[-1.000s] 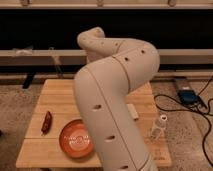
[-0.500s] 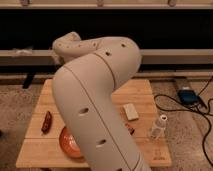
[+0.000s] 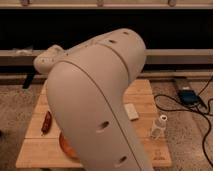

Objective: Move the arm in a circular motion

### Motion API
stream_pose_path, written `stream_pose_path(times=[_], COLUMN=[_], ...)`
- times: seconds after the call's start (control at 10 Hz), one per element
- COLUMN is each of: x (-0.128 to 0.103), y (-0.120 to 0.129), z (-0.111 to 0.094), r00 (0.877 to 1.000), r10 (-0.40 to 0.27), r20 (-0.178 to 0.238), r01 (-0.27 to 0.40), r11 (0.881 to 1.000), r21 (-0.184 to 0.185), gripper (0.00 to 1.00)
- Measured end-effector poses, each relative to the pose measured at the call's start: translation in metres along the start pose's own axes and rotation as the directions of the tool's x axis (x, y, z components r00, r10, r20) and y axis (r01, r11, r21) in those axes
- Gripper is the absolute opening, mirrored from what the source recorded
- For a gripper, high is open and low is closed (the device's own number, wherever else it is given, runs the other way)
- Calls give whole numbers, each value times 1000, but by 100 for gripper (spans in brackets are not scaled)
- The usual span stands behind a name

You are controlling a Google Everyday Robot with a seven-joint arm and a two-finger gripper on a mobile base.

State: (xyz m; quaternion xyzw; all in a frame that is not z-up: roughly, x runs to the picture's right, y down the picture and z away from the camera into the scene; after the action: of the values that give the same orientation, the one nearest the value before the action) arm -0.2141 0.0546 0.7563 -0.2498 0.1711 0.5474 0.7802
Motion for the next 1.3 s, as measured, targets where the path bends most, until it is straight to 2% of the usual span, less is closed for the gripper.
stream_pose_path(times=[0.1,0.3,0.5,0.7,1.0,1.3], x=[26,75,126,165,207,236], y=[14,24,9,-20,-83,-168], z=[-4,-10,-15,-15,-14,-16], r00=[1000,1000,997,987,954,903], r10=[-2,18,77,163,299,430], r20=[0,0,0,-5,-4,3], r01=[2,-18,-77,-163,-299,-429], r11=[1000,999,995,984,952,902], r21=[-17,-46,-66,-74,-65,-39], gripper=[65,65,65,65,65,65])
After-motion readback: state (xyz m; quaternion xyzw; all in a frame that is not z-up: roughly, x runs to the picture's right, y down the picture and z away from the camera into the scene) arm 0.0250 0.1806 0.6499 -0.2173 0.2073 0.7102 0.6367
